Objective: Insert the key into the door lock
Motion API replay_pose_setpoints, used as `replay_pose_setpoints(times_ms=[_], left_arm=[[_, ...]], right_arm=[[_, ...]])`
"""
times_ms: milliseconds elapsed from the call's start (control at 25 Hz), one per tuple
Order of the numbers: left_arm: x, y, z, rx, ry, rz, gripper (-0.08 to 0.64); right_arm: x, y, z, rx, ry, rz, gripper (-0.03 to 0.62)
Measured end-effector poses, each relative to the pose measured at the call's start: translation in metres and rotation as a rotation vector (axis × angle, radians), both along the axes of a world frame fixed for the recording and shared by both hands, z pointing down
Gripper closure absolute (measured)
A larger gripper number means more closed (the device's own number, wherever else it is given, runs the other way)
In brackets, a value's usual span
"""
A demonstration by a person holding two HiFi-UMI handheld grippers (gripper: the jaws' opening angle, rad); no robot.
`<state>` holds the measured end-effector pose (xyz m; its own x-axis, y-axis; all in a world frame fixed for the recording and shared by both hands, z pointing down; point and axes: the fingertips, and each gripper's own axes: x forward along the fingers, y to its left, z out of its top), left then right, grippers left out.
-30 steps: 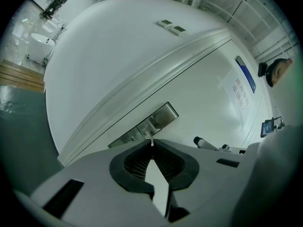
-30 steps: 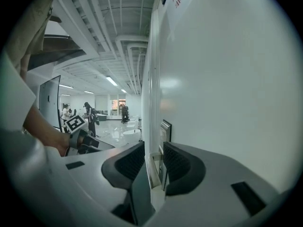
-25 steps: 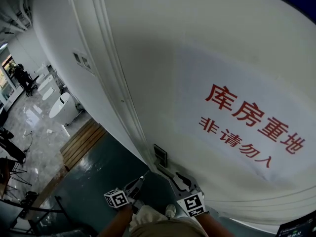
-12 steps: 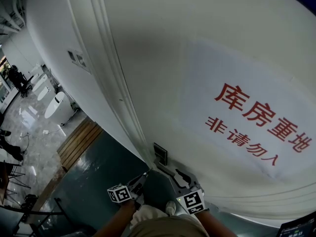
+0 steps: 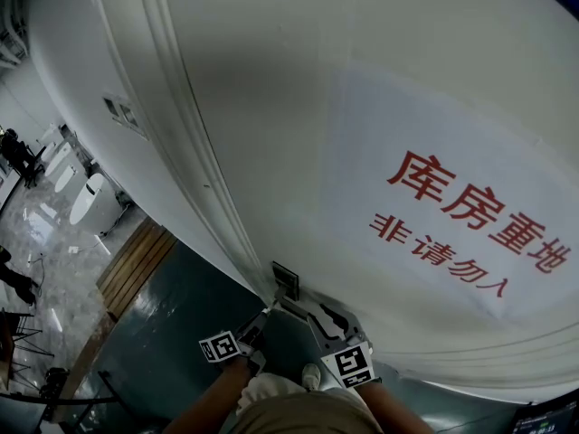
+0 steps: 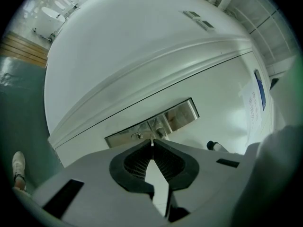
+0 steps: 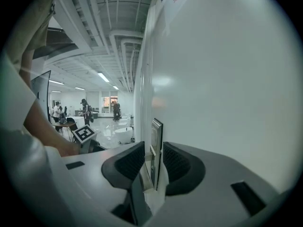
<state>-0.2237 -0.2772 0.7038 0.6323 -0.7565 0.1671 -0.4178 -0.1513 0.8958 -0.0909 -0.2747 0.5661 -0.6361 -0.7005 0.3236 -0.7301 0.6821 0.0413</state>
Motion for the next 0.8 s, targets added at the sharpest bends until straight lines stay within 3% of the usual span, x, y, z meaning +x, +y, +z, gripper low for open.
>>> replay_pose_setpoints(times_ms=[280, 560, 800], left_arm=[[0.002, -0.01, 0.015, -0.034, 0.042, -0.044, 0.529], [0.009, -0.013, 0.015, -0.071, 0.172, -0.109, 0.529], [0.008, -0.015, 0.027, -0.093, 0.193, -0.131, 0.529]], right_arm=[[0.004, 0.003, 0.006, -0.011, -0.003, -0.012, 0.469], [0.008, 0.004, 0.007, -0.01, -0.007, -0.026, 0.469], [0.01, 0.007, 0.007, -0.006, -0.011, -0.038, 0.469]])
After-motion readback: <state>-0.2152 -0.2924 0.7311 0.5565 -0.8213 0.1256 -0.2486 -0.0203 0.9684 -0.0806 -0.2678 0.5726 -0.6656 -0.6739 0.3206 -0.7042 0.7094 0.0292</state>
